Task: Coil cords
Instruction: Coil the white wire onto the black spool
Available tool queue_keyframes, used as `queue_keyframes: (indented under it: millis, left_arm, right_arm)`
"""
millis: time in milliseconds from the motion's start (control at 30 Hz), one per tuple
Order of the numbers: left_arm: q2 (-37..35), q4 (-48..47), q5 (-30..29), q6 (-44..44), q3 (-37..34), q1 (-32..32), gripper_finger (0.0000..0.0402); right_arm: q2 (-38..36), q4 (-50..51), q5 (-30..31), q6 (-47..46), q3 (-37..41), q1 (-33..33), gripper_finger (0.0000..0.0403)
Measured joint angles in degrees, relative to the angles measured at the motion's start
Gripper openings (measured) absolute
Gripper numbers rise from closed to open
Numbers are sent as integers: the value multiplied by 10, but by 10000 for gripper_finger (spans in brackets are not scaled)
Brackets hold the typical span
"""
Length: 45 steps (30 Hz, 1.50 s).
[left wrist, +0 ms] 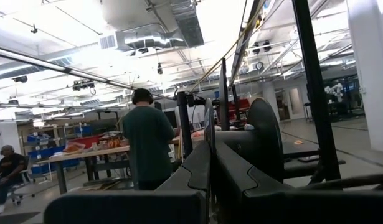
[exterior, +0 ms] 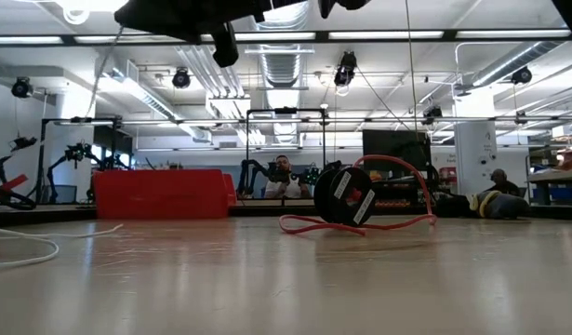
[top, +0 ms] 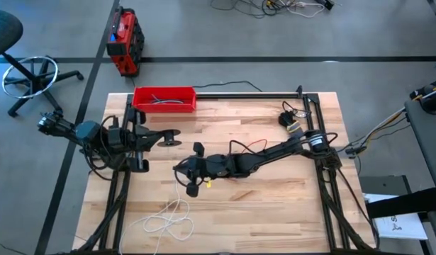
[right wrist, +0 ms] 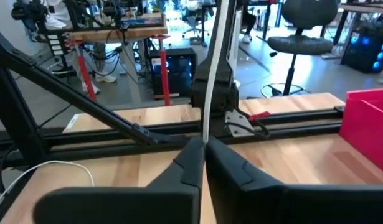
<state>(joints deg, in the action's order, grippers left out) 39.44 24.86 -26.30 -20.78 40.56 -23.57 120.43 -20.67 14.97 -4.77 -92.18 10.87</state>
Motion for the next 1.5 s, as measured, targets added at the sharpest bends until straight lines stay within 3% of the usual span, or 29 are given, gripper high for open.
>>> queue_keyframes:
  millis: [200, 367, 500, 667, 767, 1033, 1233, 1333, 1500]
  left_arm:
    - [-6, -16, 0, 1, 0, 0, 0]
    - [-13, -38, -2, 10, 0, 0, 0]
    - [-5, -45, -12, 9, 0, 1, 0]
    - [23, -54, -87, -14, 0, 4, 0]
    - [42, -74, -88, -14, 3, 13, 0]
    - [93, -236, -92, 53, 69, 53, 0]
    - [135, -236, -103, 87, 75, 98, 0]
    - [151, -236, -133, 95, 75, 117, 0]
    - [170, -222, -136, 99, 75, 133, 0]
  right_arm:
    - [-52, 133, 16, -6, 0, 1, 3]
    - [-129, 357, 109, -49, 0, 11, 2]
    - [-198, 453, 193, -70, 0, 21, 1]
    - [-262, 466, 197, -78, 0, 19, 1]
    - [-291, 467, 197, -80, 0, 17, 1]
    - [-315, 448, 195, -67, -3, 12, 0]
    - [-312, 420, 151, -58, -3, 12, 0]
    - [-308, 412, 146, -55, -4, 13, 0]
    - [-307, 409, 147, -54, -4, 15, 0]
